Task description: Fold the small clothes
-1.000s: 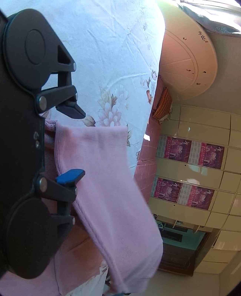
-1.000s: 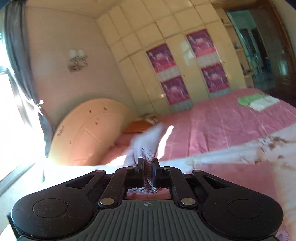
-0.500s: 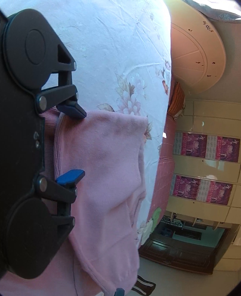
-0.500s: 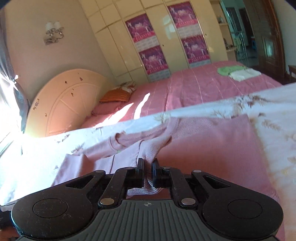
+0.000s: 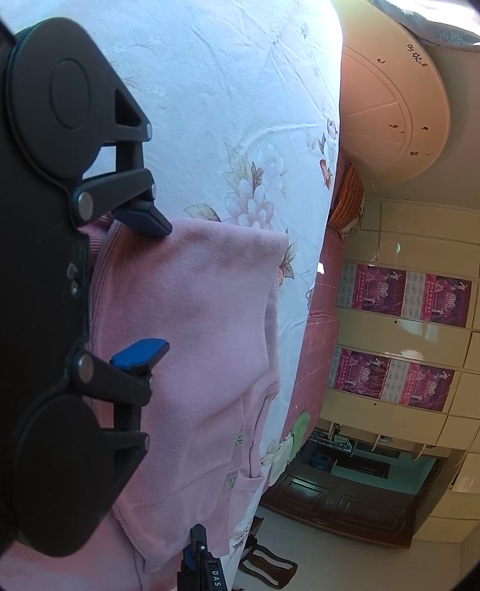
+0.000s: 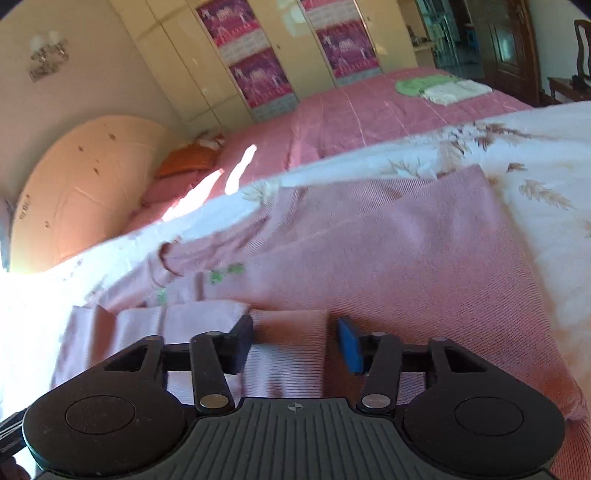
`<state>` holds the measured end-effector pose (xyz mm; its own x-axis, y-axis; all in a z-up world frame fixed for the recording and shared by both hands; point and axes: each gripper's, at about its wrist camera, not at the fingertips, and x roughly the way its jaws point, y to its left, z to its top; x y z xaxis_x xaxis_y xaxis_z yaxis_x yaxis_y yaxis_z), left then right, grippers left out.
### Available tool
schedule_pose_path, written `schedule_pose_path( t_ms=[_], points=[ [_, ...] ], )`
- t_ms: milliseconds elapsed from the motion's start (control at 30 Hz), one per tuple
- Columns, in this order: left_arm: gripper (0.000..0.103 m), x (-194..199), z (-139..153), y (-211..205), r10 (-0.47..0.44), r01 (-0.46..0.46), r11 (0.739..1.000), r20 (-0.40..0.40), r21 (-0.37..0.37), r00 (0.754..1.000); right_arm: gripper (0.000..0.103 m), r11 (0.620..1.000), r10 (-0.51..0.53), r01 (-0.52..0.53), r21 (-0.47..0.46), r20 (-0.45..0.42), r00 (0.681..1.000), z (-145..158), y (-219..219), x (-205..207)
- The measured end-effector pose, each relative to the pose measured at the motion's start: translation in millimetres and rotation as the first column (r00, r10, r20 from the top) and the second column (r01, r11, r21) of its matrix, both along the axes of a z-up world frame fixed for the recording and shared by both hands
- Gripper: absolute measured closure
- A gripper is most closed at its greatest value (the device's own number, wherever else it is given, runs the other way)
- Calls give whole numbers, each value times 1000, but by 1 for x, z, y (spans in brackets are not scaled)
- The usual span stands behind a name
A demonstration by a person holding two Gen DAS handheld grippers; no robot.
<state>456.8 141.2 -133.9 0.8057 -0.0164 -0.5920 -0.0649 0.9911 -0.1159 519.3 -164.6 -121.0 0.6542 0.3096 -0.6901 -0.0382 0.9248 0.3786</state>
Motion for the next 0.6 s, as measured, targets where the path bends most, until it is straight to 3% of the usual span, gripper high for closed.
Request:
schedule_pose_path(
  t_ms=[33, 67, 133, 200, 233, 300, 333, 600],
  points=[
    [43, 0, -1, 0, -1, 1, 1000, 1, 2, 1000, 97, 998, 61, -61, 3, -9, 998, 3, 4, 3],
    [43, -1, -2, 0, -1, 1, 1000, 4, 5, 1000, 97, 996, 92, -92, -14, 21, 995, 11, 10, -1],
    [43, -1, -3, 0, 8, -8, 1000, 13, 10, 1000, 98, 992, 124, -121, -26, 185, 975, 45, 16, -21],
    [43, 0, -3, -1, 15, -16, 1000, 17, 9, 1000, 98, 996, 83, -89, 4, 319, 944, 68, 8, -42],
    [42, 0, -4, -1, 19, -19, 1000, 14, 9, 1000, 98, 999, 46, -46, -8, 312, 949, 62, 4, -42],
    [42, 0, -4, -3, 20, -20, 1000, 13, 10, 1000, 98, 1000, 18, -16, -14, 173, 985, 31, -5, -28],
    [42, 0, -4, -3, 16, -16, 1000, 9, 15, 1000, 98, 1000, 15, -13, -16, 143, 990, 18, -9, -28],
    [35, 2, -4, -8, -17, 17, 999, -6, 50, 1000, 97, 1000, -1, 2, -8, 95, 995, -9, -19, -32]
  ],
)
